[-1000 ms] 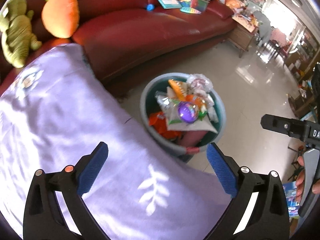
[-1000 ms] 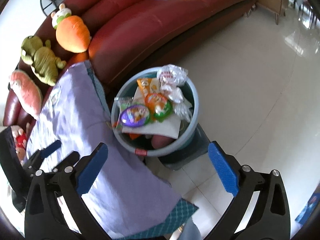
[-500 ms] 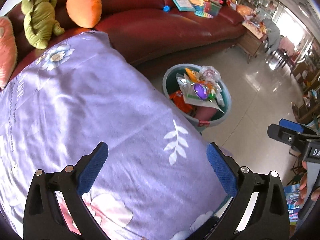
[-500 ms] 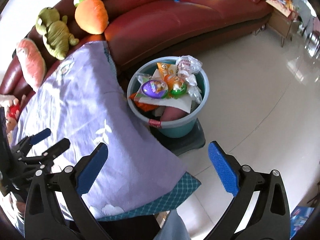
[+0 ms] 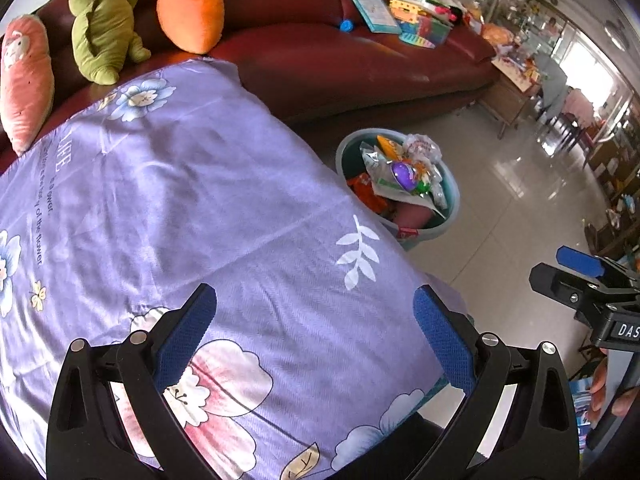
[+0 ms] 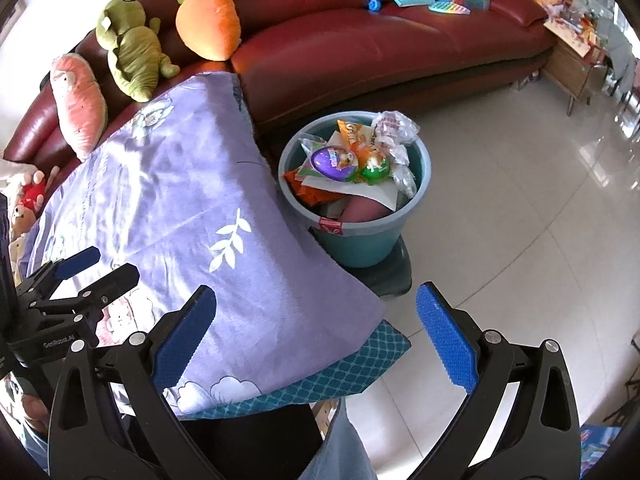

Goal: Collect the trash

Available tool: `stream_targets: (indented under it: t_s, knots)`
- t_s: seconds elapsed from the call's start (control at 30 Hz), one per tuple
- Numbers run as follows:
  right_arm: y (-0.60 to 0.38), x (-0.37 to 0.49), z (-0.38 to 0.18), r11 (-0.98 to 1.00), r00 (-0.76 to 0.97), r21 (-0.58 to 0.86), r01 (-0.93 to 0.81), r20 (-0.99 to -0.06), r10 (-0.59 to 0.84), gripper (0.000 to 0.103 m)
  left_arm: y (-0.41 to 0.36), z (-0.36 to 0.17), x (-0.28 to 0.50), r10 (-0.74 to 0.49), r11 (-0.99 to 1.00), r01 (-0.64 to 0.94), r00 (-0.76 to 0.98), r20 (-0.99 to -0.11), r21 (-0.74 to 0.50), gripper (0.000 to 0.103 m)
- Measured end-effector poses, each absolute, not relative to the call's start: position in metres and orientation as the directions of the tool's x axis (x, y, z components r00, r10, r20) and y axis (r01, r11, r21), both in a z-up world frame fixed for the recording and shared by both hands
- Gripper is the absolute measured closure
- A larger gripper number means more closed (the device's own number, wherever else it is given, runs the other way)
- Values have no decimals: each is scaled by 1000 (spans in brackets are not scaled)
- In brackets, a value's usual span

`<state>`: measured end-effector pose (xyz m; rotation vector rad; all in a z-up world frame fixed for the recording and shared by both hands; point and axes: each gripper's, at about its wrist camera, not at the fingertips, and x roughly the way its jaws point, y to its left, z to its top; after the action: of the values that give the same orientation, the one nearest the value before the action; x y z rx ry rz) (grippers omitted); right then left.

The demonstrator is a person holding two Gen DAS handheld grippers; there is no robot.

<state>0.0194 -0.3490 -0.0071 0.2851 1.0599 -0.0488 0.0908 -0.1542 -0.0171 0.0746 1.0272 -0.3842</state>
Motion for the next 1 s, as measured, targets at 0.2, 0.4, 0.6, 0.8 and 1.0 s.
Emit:
stream_targets:
  t_s: [0.2,0.4,0.6,0.8,1.0]
  knots:
    - [-345,19,-2,964,503,210,163,-858,102,7,-151,-11,87,-285,938,323,501,-817,-128,4]
    - [-345,22,-6,965,501,204,165,-860,96,7,-150,-11,87,-273,944,308,518,-811,-121,4]
    - [-349,30,-17,963,489,202,176,-867,93,7,-151,-15,91,-251,949,298,526,-812,-100,4]
    - [-353,41,-30,957,473,218,190,-875,105,7,-152,-23,98,-228,955,286,528,-818,-81,4]
    - [-355,51,-40,958,455,213,194,-884,104,7,-154,-29,107,-206,959,275,526,-825,-64,4]
